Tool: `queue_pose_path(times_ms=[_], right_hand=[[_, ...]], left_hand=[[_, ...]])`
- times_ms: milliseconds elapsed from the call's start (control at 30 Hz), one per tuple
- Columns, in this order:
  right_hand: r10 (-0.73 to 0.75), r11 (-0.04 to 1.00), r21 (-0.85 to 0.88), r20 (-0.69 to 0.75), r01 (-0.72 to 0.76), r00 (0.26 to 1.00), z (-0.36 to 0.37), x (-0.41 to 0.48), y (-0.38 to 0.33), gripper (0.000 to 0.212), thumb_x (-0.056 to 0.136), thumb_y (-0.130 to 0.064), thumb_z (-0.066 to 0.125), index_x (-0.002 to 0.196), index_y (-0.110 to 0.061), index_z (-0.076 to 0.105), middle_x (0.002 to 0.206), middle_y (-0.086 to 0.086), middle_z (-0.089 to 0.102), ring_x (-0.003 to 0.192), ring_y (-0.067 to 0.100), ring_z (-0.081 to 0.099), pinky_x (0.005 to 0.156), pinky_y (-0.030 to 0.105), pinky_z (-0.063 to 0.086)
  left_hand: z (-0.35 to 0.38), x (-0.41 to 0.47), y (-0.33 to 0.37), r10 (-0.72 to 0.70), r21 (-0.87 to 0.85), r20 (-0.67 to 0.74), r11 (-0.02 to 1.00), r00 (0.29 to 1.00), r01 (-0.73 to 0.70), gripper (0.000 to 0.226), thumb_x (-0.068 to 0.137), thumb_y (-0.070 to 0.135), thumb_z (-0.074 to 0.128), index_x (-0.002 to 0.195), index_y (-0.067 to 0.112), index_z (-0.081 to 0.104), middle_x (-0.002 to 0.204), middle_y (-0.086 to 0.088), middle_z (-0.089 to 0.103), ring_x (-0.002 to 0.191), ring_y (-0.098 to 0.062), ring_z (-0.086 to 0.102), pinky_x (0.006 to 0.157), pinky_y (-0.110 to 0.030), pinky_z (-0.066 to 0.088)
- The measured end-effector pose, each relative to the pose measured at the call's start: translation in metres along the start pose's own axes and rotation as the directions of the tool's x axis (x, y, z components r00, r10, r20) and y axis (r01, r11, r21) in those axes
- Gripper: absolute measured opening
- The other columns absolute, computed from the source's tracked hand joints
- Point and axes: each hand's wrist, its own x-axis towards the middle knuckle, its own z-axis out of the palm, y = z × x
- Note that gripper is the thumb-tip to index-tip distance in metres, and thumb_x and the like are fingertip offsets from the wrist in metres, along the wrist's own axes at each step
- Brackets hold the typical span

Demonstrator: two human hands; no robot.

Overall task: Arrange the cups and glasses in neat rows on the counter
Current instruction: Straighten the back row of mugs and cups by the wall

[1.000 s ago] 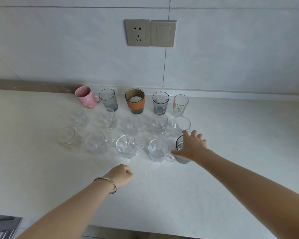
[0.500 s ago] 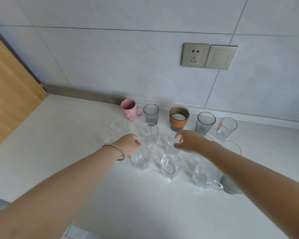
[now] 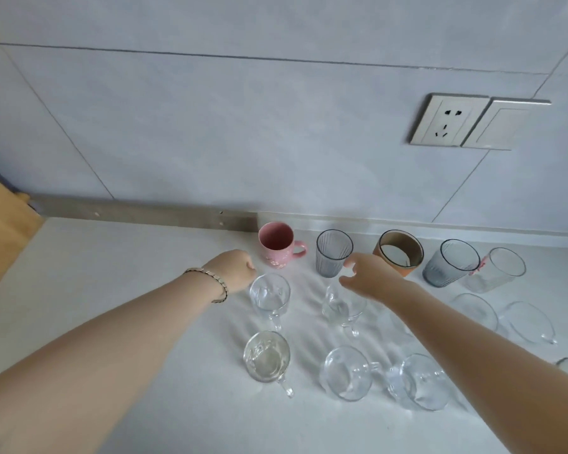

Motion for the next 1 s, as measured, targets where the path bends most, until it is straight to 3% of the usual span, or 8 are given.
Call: queue_pose_path(times_ms=[100, 200, 300, 367, 500, 633, 800, 1000], right_hand=[[0.064, 0.998, 0.014, -0.019, -0.064, 0.998, -0.002, 0.019, -0.007, 0.055, 0.085, -0.029, 0.060, 0.136, -0.015, 0.042, 0.136, 0.010, 0.044, 0.124, 0.027, 0.049, 0.100, 0.037, 0.045], [0.082, 0.996, 0.047, -0.060, -0.079, 0.995, -0.003, 0.039, -0.013, 0.076, 0.081, -0.036, 0.066, 0.143, -0.016, 0.028, 0.139, 0.012, 0.036, 0.130, 0.030, 0.042, 0.102, 0.040, 0.041], [0.063, 0.998, 0.018, -0.052, -0.062, 0.997, 0.001, 0.059, -0.015, 0.091, 0.076, -0.037, 0.071, 0.148, -0.023, 0.016, 0.142, 0.010, 0.032, 0.130, 0.033, 0.041, 0.102, 0.041, 0.041], [0.058, 0.998, 0.008, 0.004, -0.058, 0.998, 0.006, 0.069, -0.015, 0.096, 0.075, -0.037, 0.072, 0.149, -0.028, 0.012, 0.144, 0.009, 0.030, 0.127, 0.033, 0.046, 0.099, 0.042, 0.045], [0.027, 0.999, 0.042, 0.000, -0.027, 1.000, 0.011, 0.082, -0.009, 0.092, 0.076, -0.029, 0.072, 0.149, -0.027, 0.015, 0.141, 0.009, 0.035, 0.119, 0.031, 0.053, 0.093, 0.039, 0.049], [0.000, 0.996, 0.088, -0.057, 0.005, 0.998, 0.011, 0.092, -0.008, 0.088, 0.074, -0.028, 0.072, 0.147, -0.026, 0.021, 0.138, 0.009, 0.038, 0.114, 0.031, 0.056, 0.088, 0.038, 0.051], [0.018, 0.991, 0.135, -0.097, -0.005, 0.995, 0.011, 0.106, -0.014, 0.086, 0.076, -0.027, 0.071, 0.146, -0.023, 0.021, 0.136, 0.008, 0.038, 0.105, 0.031, 0.059, 0.076, 0.036, 0.051], [0.033, 0.988, 0.157, -0.106, -0.016, 0.994, 0.014, 0.114, -0.021, 0.088, 0.078, -0.028, 0.070, 0.148, -0.023, 0.016, 0.136, 0.010, 0.035, 0.103, 0.031, 0.059, 0.076, 0.037, 0.053]], left_hand=[[-0.007, 0.020, 0.005, 0.020, -0.035, 0.002, 0.999, 1.000, -0.020, 0.024, 0.088, 0.017, 0.047, 0.109, 0.010, 0.057, 0.110, -0.012, 0.060, 0.090, -0.026, 0.054, 0.079, -0.032, 0.044], [-0.004, 0.046, 0.015, 0.028, -0.158, -0.037, 0.987, 0.999, -0.033, 0.056, 0.071, 0.037, 0.066, 0.119, 0.015, 0.046, 0.121, -0.008, 0.054, 0.100, -0.028, 0.058, 0.086, -0.035, 0.050], [0.002, 0.067, 0.029, 0.032, -0.111, -0.053, 0.993, 0.998, -0.038, 0.092, 0.069, 0.036, 0.075, 0.143, 0.021, 0.022, 0.144, -0.008, 0.029, 0.128, -0.033, 0.043, 0.103, -0.043, 0.042], [0.006, 0.076, 0.037, 0.059, -0.068, -0.049, 0.996, 0.997, -0.062, 0.102, 0.069, 0.033, 0.075, 0.147, 0.026, 0.009, 0.152, -0.006, 0.016, 0.133, -0.033, 0.038, 0.106, -0.043, 0.040], [0.013, 0.096, 0.038, 0.087, 0.029, -0.041, 0.996, 0.995, -0.085, 0.090, 0.070, 0.031, 0.072, 0.144, 0.027, 0.020, 0.147, -0.003, 0.026, 0.123, -0.031, 0.051, 0.096, -0.043, 0.048], [0.012, 0.110, 0.033, 0.082, -0.012, -0.093, 0.996, 0.992, -0.084, 0.077, 0.067, 0.026, 0.074, 0.134, 0.025, 0.036, 0.137, -0.003, 0.036, 0.113, -0.032, 0.055, 0.090, -0.041, 0.052], [0.008, 0.124, 0.026, 0.024, -0.103, -0.130, 0.994, 0.991, -0.038, 0.087, 0.066, 0.016, 0.073, 0.142, 0.024, 0.031, 0.144, -0.004, 0.030, 0.123, -0.033, 0.048, 0.097, -0.042, 0.048], [0.006, 0.131, 0.026, 0.077, -0.096, -0.144, 0.991, 0.987, -0.091, 0.092, 0.067, 0.016, 0.075, 0.145, 0.022, 0.027, 0.148, -0.005, 0.028, 0.129, -0.032, 0.043, 0.100, -0.038, 0.044]])
